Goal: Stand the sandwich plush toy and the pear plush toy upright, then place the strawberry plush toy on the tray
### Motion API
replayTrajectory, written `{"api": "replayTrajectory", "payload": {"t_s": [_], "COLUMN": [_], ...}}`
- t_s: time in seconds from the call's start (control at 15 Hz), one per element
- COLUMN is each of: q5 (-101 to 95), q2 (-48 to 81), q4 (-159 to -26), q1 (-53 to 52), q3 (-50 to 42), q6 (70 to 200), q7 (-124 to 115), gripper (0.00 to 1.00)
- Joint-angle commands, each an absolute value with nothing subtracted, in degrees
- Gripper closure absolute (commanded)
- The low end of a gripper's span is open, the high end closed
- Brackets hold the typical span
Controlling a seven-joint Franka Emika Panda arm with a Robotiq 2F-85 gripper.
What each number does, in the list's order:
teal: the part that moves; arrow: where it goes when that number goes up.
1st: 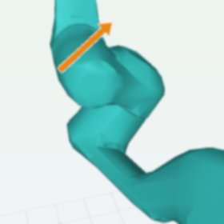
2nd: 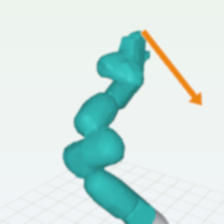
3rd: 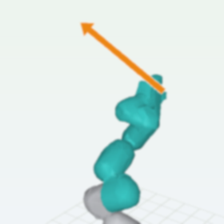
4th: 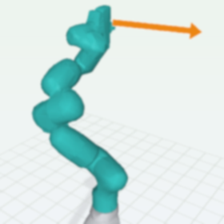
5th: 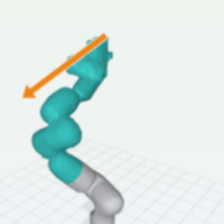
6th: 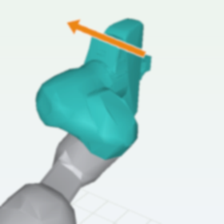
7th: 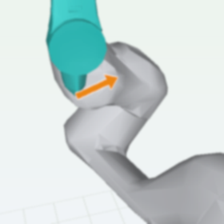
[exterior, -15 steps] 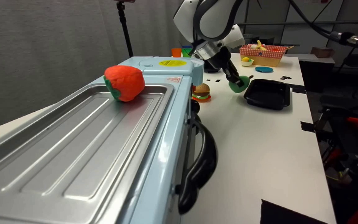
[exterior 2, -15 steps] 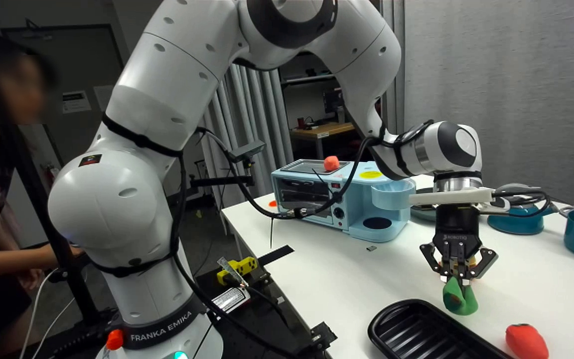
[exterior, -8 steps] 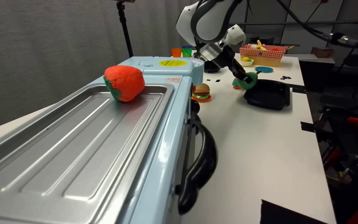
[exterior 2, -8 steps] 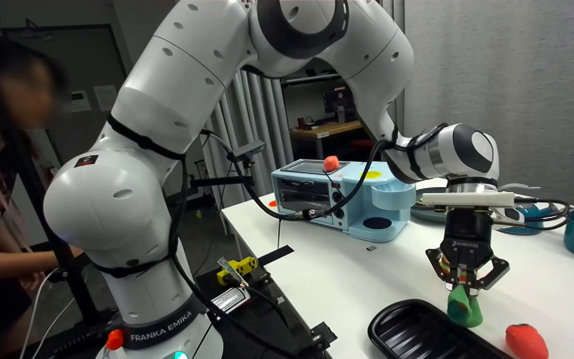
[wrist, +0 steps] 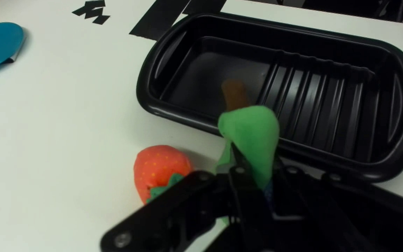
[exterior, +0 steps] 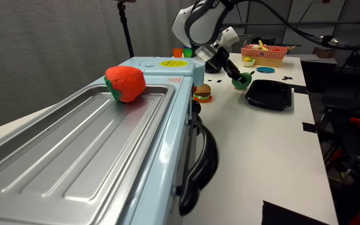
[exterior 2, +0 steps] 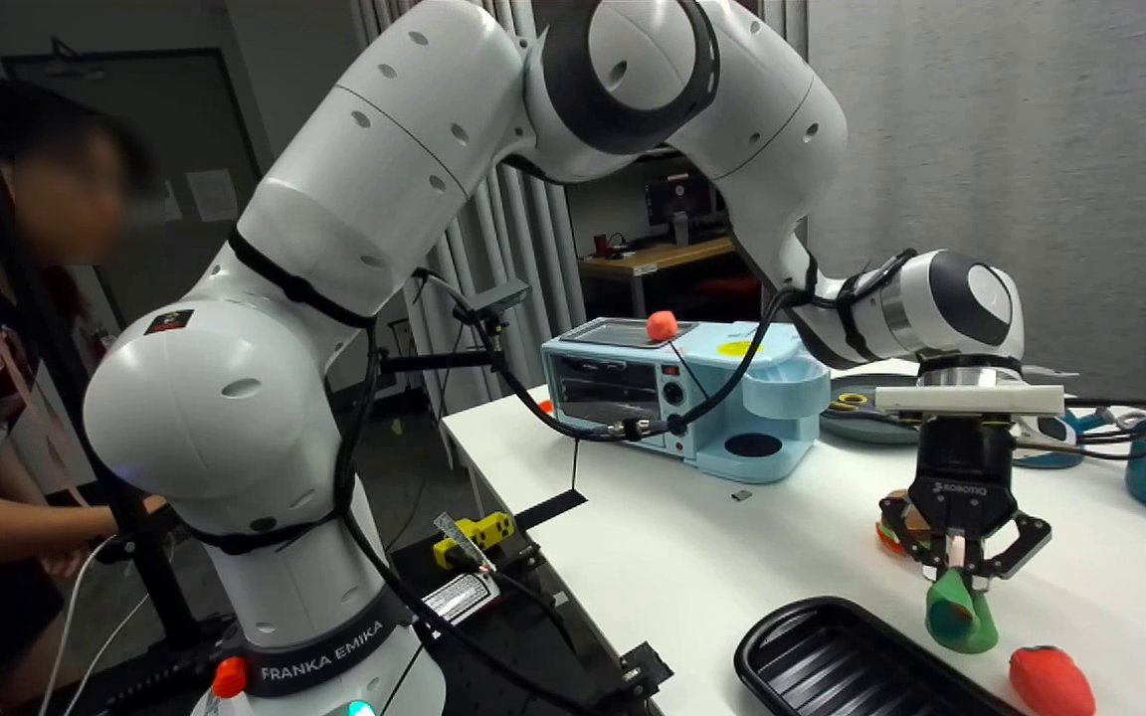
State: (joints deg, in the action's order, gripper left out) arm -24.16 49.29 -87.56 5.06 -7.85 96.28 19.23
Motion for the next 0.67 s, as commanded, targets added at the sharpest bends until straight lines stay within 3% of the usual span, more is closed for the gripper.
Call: {"api": "replayTrajectory", "payload": {"t_s": [0.0,0.6], "q5": [-23.3,-23.8], "q2": [53.8,60.0], "q4": [-80.2,-73.1], "q1": [6.4,6.4], "q3": [-6.2,-5.2], "q6": [90.6,81.1], "q7": [22.3,25.9], "gripper": [0.96,0.96]}}
